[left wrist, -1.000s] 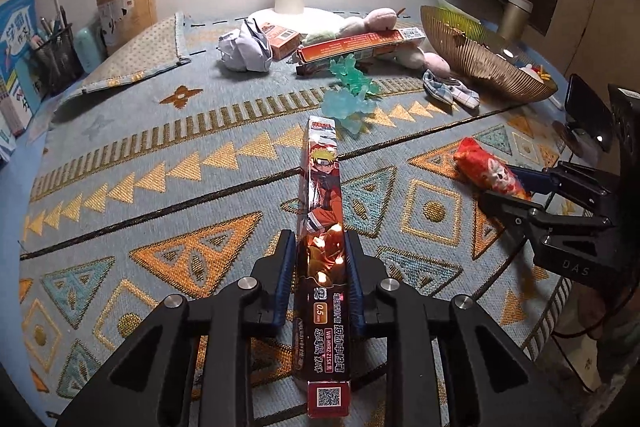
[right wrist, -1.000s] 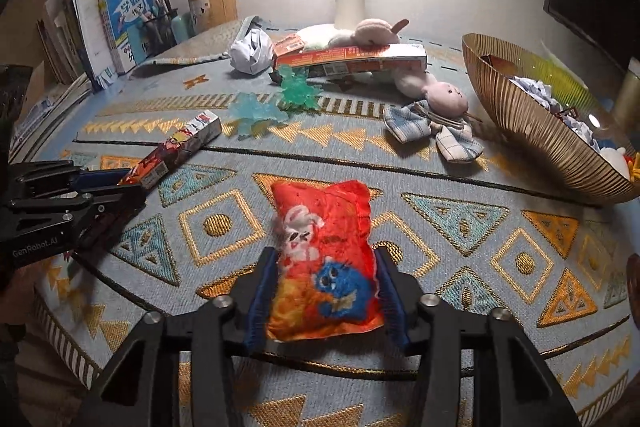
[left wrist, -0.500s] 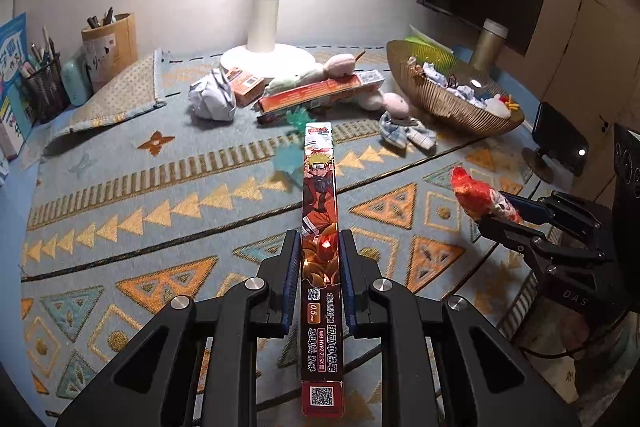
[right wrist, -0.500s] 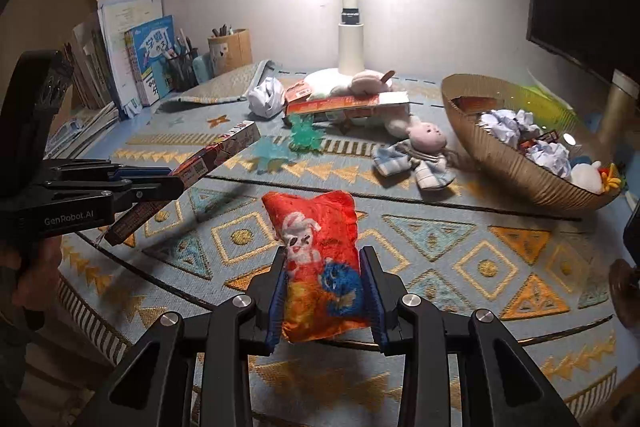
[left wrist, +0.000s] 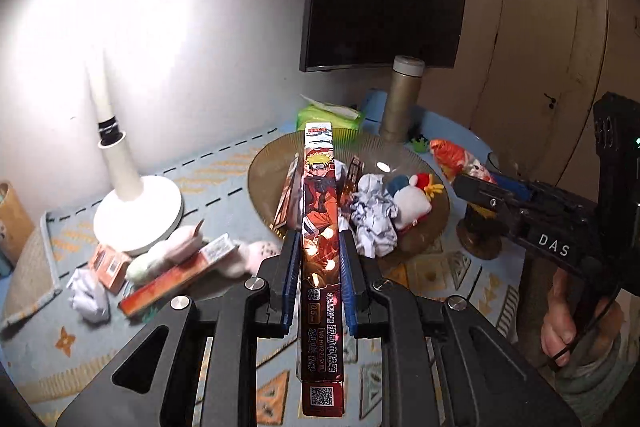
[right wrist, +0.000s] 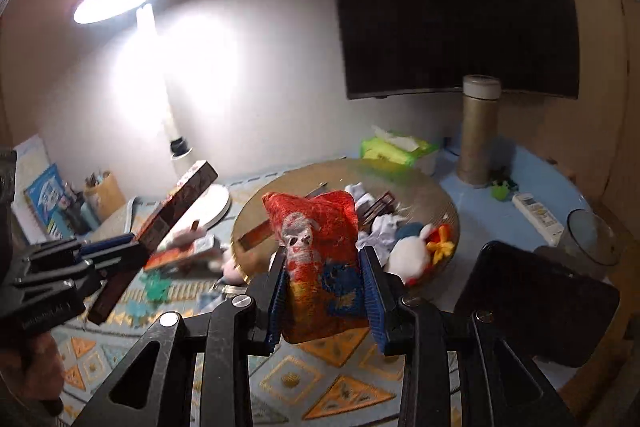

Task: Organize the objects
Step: 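Carry the box and snack bag over the golden bowl and release both, then move both grippers back over the tablecloth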

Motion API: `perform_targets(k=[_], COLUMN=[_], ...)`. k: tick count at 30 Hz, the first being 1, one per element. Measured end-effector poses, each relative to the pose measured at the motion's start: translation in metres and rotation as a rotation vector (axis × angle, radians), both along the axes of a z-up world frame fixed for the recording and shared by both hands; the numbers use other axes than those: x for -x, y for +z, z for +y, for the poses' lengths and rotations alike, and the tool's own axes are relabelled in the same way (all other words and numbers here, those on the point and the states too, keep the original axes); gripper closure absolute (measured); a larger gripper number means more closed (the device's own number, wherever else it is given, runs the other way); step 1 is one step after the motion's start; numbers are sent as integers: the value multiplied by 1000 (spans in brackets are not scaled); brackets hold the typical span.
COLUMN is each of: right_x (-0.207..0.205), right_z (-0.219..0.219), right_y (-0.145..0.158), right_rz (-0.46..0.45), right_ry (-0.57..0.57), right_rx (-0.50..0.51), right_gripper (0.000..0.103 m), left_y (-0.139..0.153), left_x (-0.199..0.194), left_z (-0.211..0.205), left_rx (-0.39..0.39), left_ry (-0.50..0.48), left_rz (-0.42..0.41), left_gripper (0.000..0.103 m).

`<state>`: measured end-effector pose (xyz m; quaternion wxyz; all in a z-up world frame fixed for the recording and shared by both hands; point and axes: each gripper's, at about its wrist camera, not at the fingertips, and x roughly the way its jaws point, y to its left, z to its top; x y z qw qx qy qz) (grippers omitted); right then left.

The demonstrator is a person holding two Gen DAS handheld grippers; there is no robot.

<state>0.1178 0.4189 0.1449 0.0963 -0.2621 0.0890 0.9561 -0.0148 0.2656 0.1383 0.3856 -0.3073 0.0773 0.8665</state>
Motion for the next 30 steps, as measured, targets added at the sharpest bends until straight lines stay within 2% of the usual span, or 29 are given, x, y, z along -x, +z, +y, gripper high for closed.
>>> perform_targets(k=[3, 5, 6, 7, 8, 9, 14, 19, 24, 28, 30], right_x=[20, 33, 39, 47, 55, 61, 56, 37, 25, 16, 15], right_z=[19, 27, 30, 32, 34, 36, 45, 34, -12, -64, -90], right_y=[10, 12, 11, 9, 5, 0, -24, -29, -18, -15, -23], right_rz=[18, 29, 37, 34, 20, 3, -35, -46, -34, -15, -25], right_ry=[-49, -56, -59, -62, -72, -79, -86, -47, 84, 211, 269], right_rx=[18, 35, 41, 43, 40, 39, 86, 93, 65, -7, -47], right_gripper=[69, 69, 67, 63, 59, 50, 48, 47, 47, 34, 32], left_y=[0, 0, -1, -3, -6, -10, -29, -28, -16, -16, -25], left_x=[19, 26, 29, 33, 38, 42, 51, 35, 10, -6, -9], left_z=[27, 39, 43, 45, 47, 47, 24, -29, -97, -148, -169], left_rx=[-36, -79, -108, -132, -151, -169, -149, -105, -108, -102, -105], left_ry=[-32, -49, -65, -65, -45, -22, 2, 64, 152, 229, 270], left_rz=[-16, 7, 16, 20, 23, 28, -36, 3, 43, 59, 45], left_gripper=[87, 85, 66, 38, 25, 22, 22, 22, 22, 22, 22])
